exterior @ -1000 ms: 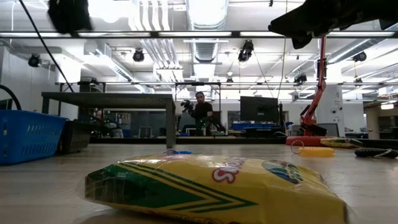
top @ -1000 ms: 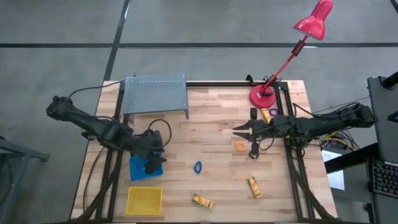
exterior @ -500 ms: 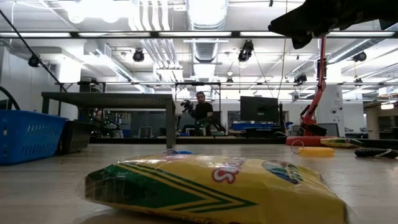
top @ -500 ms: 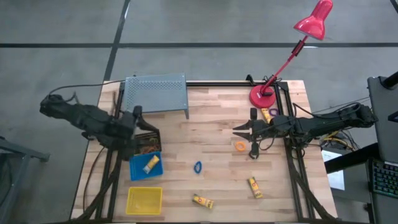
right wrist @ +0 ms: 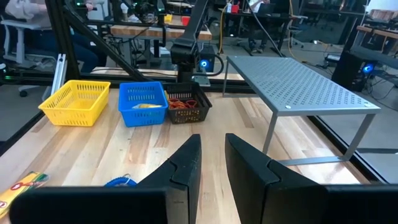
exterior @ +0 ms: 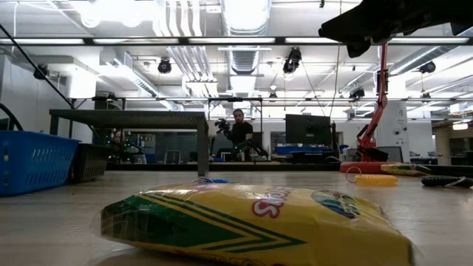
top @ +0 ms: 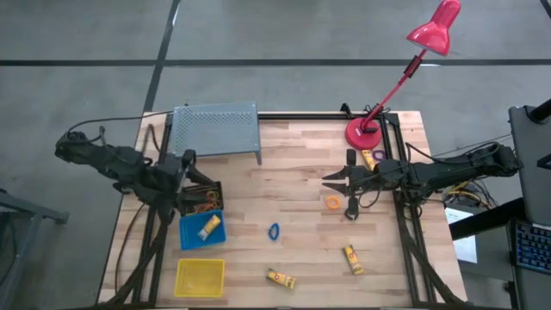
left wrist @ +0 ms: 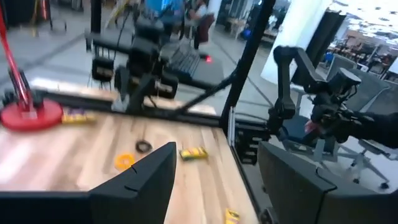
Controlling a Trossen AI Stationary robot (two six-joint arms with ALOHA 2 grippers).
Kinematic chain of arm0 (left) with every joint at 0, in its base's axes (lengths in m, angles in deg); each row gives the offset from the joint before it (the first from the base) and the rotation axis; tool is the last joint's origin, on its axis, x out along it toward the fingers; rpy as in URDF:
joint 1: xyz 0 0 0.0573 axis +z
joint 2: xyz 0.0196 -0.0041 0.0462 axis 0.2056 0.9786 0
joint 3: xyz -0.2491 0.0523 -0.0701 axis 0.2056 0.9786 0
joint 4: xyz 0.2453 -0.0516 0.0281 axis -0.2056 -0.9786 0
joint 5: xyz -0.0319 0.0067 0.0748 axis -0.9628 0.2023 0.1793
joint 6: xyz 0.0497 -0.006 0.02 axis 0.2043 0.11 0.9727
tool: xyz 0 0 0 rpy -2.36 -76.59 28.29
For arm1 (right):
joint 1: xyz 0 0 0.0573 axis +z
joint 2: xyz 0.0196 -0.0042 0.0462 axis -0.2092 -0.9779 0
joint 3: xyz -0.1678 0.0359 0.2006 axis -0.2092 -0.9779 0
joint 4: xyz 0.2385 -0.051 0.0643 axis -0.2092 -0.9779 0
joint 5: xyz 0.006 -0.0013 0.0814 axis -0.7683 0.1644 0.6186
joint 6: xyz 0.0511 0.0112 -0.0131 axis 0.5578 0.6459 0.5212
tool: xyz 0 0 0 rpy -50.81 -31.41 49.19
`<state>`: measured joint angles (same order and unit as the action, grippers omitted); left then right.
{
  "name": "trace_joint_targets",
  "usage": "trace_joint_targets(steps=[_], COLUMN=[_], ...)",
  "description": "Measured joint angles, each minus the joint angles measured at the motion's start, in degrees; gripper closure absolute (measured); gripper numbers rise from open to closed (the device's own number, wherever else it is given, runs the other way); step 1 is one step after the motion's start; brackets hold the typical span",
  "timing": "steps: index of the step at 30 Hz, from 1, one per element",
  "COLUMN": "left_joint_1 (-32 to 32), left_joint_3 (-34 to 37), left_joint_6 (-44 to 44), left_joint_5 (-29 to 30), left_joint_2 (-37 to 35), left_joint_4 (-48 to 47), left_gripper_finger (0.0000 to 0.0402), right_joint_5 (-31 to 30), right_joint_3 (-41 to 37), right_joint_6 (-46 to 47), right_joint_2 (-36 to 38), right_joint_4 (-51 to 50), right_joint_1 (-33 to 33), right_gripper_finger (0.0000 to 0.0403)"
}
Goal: Pick & Place Office Desk Supplies
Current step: Put the yellow crayon box in the blue bin
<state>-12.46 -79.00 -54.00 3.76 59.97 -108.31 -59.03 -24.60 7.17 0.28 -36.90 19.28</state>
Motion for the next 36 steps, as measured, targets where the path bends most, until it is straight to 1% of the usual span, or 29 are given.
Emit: trace_joint_targets(steps=[4,9,13,17,19,21,23,25,27,29,33,36], left_joint_1=[-0.87,-1.43,-1.54,-1.45,-1.77,-2.87,-3.75,-3.87,-3.79,-3.69,-4.35,-4.91], left_joint_3=[-5.90,-12.21,-14.00,-13.62,-13.61,-13.61,-13.61,-13.61,-13.45,-12.71,-10.98,-9.20], left_joint_6=[-2.19,1.41,1.61,-2.03,-3.65,-1.34,3.25,6.39,7.77,7.85,6.83,4.80], left_joint_5=[-4.12,-4.73,-4.99,-4.62,-3.41,-3.50,-6.35,-11.18,-13.82,-13.50,-10.86,-10.42], left_joint_2=[7.28,18.85,27.06,34.40,37.86,40.73,42.45,42.57,41.90,41.41,41.39,41.72], left_joint_4=[-5.59,-7.97,-7.29,-2.95,2.56,8.20,12.77,13.29,13.08,12.90,12.89,15.62], left_gripper_finger=[0.0172,0.0172,0.0172,0.0172,0.0172,0.0172,0.0172,0.0172,0.0172,0.0172,0.0172,0.0172], right_joint_5=[-0.01,0.00,0.01,0.00,-0.01,0.01,0.01,0.01,0.00,0.00,0.01,0.01], right_joint_3=[0.00,0.00,0.00,0.00,0.00,0.00,0.00,0.00,0.00,0.00,0.00,0.00], right_joint_6=[-0.09,-0.06,-0.05,-0.02,-0.07,-0.04,0.01,-0.07,0.06,0.02,0.03,-0.04], right_joint_2=[0.00,0.00,0.00,0.00,0.00,0.00,0.00,0.00,0.00,0.00,0.00,0.00], right_joint_4=[-0.01,-0.03,-0.06,-0.09,-0.10,-0.11,-0.11,-0.11,-0.11,-0.17,-0.20,-0.22], right_joint_1=[0.00,0.00,0.00,0.00,0.01,0.00,0.02,0.01,0.01,0.00,0.02,0.02], right_gripper_finger=[0.0335,0.0335,0.0335,0.0335,0.0335,0.0335,0.0335,0.0335,0.0335,0.0335,0.0335,0.0335])
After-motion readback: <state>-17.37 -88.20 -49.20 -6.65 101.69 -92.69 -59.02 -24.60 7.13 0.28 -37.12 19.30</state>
